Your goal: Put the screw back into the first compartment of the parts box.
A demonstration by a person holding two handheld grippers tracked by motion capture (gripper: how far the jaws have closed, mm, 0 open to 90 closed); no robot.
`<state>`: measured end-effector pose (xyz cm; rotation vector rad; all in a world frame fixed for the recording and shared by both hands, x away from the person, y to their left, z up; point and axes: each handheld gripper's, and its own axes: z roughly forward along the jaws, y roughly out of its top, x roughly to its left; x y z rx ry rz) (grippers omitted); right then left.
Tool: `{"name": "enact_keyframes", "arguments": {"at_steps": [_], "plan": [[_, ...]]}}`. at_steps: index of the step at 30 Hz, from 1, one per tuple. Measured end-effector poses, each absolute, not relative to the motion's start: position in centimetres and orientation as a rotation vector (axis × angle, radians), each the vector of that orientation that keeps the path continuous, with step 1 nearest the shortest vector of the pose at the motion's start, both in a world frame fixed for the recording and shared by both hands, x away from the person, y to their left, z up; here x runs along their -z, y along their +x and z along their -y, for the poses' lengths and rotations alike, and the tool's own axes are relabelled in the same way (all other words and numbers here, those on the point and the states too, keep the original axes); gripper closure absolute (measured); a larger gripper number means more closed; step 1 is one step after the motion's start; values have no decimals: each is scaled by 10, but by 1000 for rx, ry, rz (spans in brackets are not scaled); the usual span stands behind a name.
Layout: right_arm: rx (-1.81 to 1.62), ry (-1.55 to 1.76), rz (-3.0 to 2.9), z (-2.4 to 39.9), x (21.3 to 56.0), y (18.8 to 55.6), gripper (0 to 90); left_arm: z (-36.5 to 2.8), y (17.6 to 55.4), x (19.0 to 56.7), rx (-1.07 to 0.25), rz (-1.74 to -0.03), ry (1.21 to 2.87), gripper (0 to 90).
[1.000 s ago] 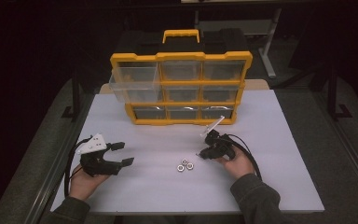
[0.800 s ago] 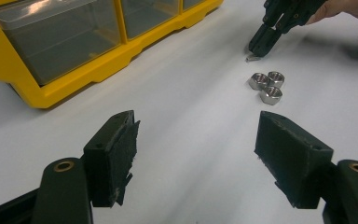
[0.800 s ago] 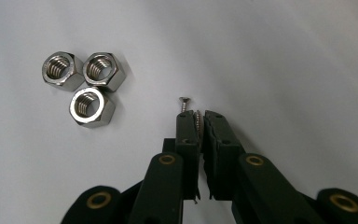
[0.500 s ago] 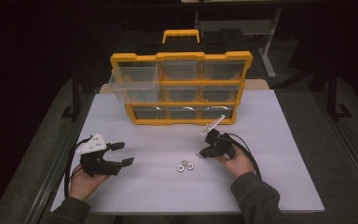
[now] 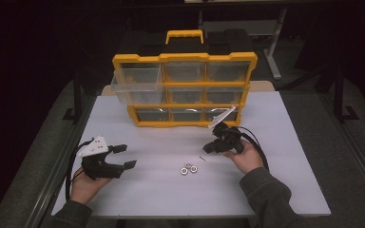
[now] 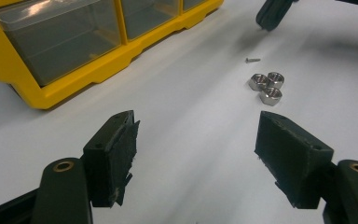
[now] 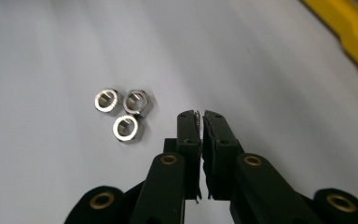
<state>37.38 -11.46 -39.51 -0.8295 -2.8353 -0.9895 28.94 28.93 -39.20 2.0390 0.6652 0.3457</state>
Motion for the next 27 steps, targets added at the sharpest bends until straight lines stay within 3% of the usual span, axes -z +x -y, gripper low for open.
{"name": "enact_keyframes", "arguments": {"at_steps": [27], "plan": [[1176,-622,2839,109,277,394,842,-288,290,393,-338,-673,2032,272]]}}
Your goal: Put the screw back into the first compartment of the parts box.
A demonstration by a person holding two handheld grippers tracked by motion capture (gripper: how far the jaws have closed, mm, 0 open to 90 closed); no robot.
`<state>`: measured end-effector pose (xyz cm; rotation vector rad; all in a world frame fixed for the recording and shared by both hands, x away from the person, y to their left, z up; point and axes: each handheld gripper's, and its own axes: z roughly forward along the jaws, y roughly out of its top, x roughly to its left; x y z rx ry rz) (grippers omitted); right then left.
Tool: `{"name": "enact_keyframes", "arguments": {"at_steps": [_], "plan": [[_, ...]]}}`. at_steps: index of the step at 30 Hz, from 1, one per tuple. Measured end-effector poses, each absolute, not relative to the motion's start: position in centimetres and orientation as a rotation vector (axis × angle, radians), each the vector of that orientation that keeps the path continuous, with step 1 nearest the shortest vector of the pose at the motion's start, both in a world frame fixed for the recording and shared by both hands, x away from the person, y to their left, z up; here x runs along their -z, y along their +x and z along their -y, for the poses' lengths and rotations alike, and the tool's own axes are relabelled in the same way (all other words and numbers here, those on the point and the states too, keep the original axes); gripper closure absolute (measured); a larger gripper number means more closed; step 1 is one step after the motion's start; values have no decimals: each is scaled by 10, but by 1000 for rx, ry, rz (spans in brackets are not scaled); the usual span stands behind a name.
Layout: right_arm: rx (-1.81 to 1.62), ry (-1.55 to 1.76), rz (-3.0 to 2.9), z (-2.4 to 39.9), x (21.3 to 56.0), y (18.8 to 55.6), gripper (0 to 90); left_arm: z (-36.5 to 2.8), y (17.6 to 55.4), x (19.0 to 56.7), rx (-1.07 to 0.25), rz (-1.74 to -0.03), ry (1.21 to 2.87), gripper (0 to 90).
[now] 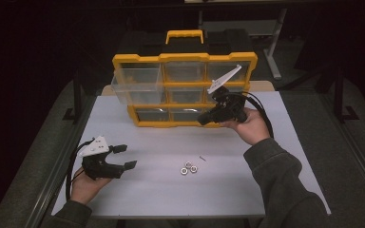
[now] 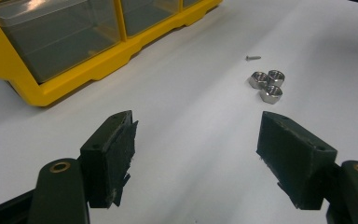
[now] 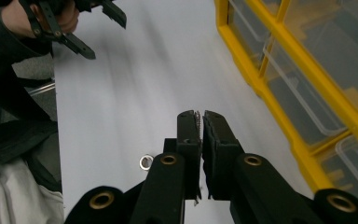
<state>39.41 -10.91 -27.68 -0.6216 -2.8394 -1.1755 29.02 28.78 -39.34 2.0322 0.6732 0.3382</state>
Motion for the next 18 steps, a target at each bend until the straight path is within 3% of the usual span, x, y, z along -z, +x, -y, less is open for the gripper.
{"name": "enact_keyframes", "arguments": {"at_steps": [18], "plan": [[1245,-551,2850,97,232,401,842,-289,290,393,-342,-681,2020,270]]}}
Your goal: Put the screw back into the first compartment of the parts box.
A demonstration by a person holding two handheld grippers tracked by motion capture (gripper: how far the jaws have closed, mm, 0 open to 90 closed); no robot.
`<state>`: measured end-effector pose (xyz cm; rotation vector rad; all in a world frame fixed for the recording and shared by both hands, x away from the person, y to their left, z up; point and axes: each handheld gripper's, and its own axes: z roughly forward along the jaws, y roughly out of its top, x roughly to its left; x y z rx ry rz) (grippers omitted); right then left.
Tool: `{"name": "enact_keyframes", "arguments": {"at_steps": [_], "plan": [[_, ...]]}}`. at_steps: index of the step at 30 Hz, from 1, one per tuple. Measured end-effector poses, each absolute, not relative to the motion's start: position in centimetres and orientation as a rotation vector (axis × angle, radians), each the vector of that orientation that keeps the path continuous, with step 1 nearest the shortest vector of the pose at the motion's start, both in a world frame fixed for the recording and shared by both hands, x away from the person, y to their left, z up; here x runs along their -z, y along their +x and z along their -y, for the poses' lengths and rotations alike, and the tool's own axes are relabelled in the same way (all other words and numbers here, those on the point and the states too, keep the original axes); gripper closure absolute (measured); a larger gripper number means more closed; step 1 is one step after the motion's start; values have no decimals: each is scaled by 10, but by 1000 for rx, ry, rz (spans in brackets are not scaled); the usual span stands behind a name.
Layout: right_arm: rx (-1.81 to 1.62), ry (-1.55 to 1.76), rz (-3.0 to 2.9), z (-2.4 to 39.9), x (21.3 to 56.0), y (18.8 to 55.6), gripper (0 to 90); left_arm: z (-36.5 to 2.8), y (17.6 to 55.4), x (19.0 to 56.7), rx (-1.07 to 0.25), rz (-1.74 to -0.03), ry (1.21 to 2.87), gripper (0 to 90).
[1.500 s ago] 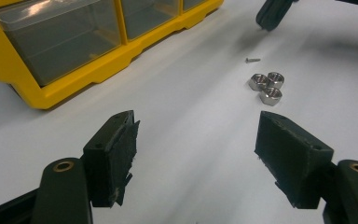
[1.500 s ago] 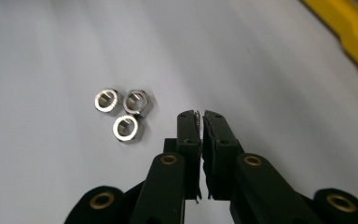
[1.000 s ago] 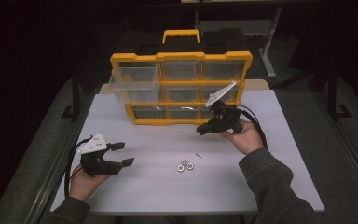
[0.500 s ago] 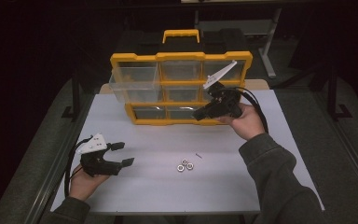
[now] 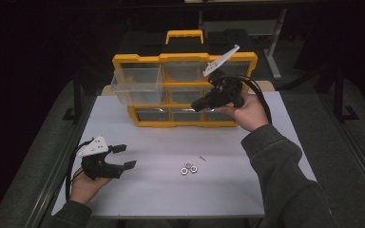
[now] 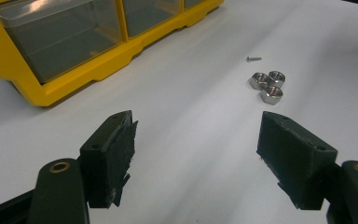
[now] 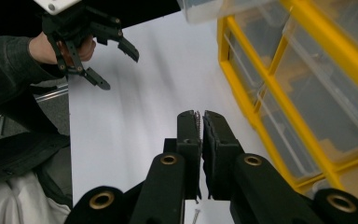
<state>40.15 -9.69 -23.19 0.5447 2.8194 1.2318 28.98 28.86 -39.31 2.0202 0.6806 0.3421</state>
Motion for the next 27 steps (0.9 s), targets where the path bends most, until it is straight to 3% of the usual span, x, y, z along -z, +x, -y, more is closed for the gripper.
{"name": "enact_keyframes", "arguments": {"at_steps": [27], "plan": [[-1285,455,-2779,60,165,421,841,-289,289,392,-327,-696,2011,266]]}}
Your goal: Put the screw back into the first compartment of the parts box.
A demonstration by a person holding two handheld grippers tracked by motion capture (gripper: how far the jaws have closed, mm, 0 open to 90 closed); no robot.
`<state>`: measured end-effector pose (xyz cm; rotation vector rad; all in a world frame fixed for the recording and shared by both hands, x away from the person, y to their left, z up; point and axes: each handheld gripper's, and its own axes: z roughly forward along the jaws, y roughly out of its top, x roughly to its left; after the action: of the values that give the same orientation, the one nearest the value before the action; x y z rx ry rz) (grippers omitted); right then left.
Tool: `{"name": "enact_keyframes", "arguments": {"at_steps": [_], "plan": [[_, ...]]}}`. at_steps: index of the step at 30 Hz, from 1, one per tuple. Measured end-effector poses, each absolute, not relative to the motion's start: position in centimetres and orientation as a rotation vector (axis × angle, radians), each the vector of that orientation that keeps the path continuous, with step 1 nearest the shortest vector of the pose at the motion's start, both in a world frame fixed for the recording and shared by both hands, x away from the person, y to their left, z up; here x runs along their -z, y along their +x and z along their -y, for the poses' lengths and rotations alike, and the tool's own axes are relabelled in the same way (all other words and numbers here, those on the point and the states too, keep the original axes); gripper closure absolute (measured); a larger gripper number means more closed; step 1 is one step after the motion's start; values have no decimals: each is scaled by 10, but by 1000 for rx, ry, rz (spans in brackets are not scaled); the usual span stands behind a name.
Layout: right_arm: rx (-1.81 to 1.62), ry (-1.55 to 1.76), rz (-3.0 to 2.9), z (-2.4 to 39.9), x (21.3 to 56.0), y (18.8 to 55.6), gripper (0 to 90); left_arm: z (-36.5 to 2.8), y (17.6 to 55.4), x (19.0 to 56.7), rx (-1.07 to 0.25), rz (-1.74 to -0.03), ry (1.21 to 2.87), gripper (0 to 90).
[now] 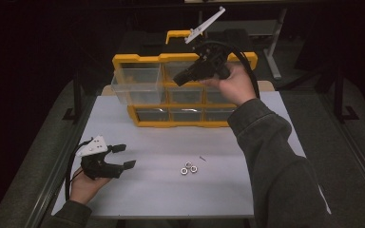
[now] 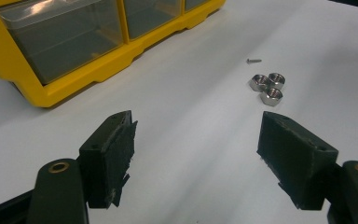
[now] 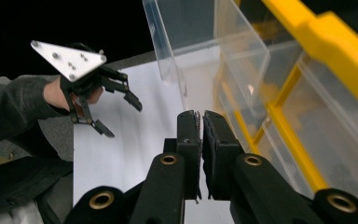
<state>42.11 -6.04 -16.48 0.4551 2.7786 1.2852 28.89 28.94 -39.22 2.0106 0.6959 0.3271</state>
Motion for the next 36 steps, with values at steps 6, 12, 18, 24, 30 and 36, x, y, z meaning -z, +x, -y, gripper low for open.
{"name": "enact_keyframes", "arguments": {"at_steps": [6,12,18,24,30,36], "plan": [[-1278,424,-2774,45,154,425,841,-291,290,392,-336,-686,2021,266],[-1272,406,-2775,31,147,429,840,-289,289,392,-323,-693,2009,266],[-1266,390,-2778,20,145,437,840,-289,290,393,-334,-686,2018,263],[-1270,384,-2794,4,146,444,839,-291,291,393,-338,-685,2024,260],[-1237,370,-2813,-14,148,447,838,-291,290,393,-337,-687,2017,259],[-1214,376,-2838,-25,157,453,837,-291,290,392,-335,-684,2023,260]]}}
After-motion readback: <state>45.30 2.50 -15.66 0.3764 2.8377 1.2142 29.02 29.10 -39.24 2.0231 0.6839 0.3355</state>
